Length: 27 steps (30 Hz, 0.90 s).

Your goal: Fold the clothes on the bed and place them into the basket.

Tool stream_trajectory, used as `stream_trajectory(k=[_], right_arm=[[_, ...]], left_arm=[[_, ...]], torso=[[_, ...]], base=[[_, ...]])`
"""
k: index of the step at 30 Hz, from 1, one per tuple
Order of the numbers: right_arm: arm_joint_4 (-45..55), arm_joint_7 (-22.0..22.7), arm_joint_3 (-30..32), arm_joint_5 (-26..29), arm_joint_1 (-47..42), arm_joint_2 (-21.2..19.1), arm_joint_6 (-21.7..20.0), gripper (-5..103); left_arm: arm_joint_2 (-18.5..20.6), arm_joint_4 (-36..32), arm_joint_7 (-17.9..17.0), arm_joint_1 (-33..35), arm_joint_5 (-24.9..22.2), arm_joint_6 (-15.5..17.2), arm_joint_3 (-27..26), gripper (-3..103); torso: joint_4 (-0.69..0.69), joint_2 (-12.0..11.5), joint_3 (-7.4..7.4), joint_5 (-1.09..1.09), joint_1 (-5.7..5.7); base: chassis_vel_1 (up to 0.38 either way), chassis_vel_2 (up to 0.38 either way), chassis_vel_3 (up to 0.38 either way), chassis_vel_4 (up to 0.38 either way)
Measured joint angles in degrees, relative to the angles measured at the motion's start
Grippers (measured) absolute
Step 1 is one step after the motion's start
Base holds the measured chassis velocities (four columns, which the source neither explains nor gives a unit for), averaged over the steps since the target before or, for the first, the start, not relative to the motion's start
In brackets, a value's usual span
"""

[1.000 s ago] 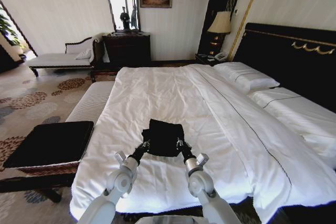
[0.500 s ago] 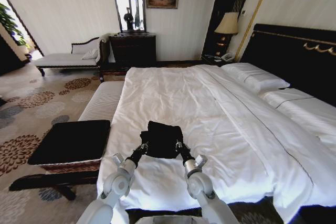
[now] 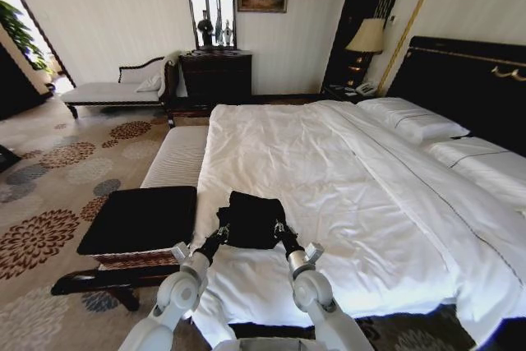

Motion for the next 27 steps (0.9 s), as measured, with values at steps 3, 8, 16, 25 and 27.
stream_trajectory(k=[3, 8, 16, 25, 27], right_arm=[[0.0, 0.0, -0.2, -0.1, 0.0, 0.1, 0.0, 9], [0.0, 0.0, -0.4, -0.4, -0.1, 0.4, -0.1, 9], [0.1, 0.0, -0.4, -0.5, -0.2, 0.2, -0.1, 9], [0.2, -0.3, -0.6, -1.4, -0.3, 0.2, -0.1, 9], [0.2, -0.3, -0.7, -1.4, -0.3, 0.2, 0.0, 9]], left_arm=[[0.2, -0.4, 0.0, 0.3, 0.0, 0.0, -0.4, 7], [0.2, -0.8, 0.1, 1.0, 0.0, 0.0, -1.0, 7], [0.4, -1.2, 0.6, 1.9, 0.3, 0.0, -2.1, 7], [0.7, -2.1, 1.0, 3.2, 1.0, -0.4, -3.7, 7], [0.7, -2.3, 1.0, 3.5, 1.0, -0.5, -4.0, 7]], torso=[[0.0, 0.0, 0.0, 0.0, 0.0], [0.02, 0.0, 0.0, -0.02, 0.0], [0.02, 0.0, 0.0, -0.01, 0.0], [0.03, 0.0, 0.0, -0.02, 0.0], [0.03, 0.0, 0.0, -0.03, 0.0]], base=[[0.178, 0.173, -0.183, -0.168], [0.28, 0.246, -0.253, -0.24], [0.315, 0.337, -0.314, -0.323], [0.34, 0.332, -0.319, -0.329], [0.212, 0.253, -0.163, -0.211]])
